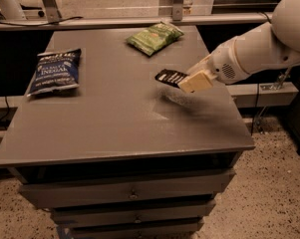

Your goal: Move rxbar chocolate near green jalapeno chip bag

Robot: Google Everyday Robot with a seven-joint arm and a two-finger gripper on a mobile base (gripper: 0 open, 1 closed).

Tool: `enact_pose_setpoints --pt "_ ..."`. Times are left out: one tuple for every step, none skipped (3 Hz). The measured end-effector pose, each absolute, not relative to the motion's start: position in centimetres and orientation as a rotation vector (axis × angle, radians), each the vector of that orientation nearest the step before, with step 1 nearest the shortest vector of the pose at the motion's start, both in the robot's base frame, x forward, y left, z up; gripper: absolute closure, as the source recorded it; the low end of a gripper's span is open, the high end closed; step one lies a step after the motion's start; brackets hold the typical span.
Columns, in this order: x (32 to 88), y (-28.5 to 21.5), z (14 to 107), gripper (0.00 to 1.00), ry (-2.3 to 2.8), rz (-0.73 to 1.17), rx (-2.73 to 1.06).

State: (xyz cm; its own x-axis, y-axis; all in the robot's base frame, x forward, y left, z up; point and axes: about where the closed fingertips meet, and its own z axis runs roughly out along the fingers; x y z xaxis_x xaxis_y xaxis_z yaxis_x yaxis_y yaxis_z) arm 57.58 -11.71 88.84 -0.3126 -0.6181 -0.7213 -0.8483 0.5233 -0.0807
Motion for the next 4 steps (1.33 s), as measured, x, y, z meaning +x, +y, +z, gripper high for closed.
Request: enact_pose_setpoints --pt "57.6 -11.7 88.8 1.00 2.046 0.410 -1.189" --pt "58.8 -11.8 89.0 1.00 2.024 0.383 -1.204" --pt "62.7 -13.2 88.2 1.00 2.008 0.361 -1.179" --pt "67.4 -15.3 87.6 1.00 1.996 0.335 -1.137"
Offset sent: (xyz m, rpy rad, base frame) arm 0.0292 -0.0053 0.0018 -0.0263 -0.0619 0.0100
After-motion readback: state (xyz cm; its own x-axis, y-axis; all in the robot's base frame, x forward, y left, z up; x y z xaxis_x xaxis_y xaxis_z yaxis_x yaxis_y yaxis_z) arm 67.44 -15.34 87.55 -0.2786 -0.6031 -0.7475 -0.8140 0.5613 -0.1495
